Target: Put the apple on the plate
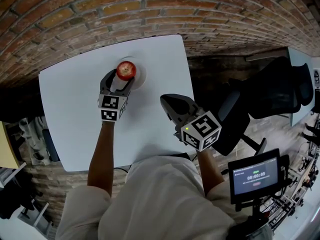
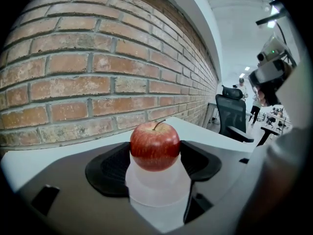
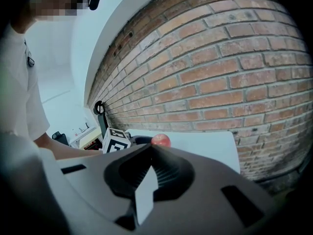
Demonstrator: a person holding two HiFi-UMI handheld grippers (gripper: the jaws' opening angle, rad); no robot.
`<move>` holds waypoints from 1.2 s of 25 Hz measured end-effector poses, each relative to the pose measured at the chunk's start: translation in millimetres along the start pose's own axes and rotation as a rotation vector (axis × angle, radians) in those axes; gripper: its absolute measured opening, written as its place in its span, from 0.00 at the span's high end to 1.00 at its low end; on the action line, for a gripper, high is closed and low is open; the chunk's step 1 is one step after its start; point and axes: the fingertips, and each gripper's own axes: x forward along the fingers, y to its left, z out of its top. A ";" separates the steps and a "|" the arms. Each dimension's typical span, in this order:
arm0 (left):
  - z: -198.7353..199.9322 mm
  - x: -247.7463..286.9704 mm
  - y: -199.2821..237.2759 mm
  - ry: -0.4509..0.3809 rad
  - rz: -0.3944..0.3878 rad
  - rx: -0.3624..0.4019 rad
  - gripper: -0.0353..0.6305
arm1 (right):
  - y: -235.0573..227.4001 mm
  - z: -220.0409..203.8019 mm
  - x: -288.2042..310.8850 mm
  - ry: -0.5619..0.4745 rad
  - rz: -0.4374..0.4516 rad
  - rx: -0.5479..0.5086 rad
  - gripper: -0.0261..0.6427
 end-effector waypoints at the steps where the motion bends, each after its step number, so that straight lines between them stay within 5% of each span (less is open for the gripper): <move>1: -1.4 1.2 0.0 0.000 -0.001 -0.001 0.45 | -0.1 -1.4 0.3 0.004 0.000 0.000 0.96; 17: -19.4 16.9 -4.2 0.042 0.001 -0.018 0.45 | -5.6 -14.6 -2.3 0.043 -0.016 0.003 0.96; 30: -25.7 17.4 -12.0 0.087 0.025 0.118 0.45 | -3.7 -19.7 -3.3 0.070 -0.018 0.018 0.96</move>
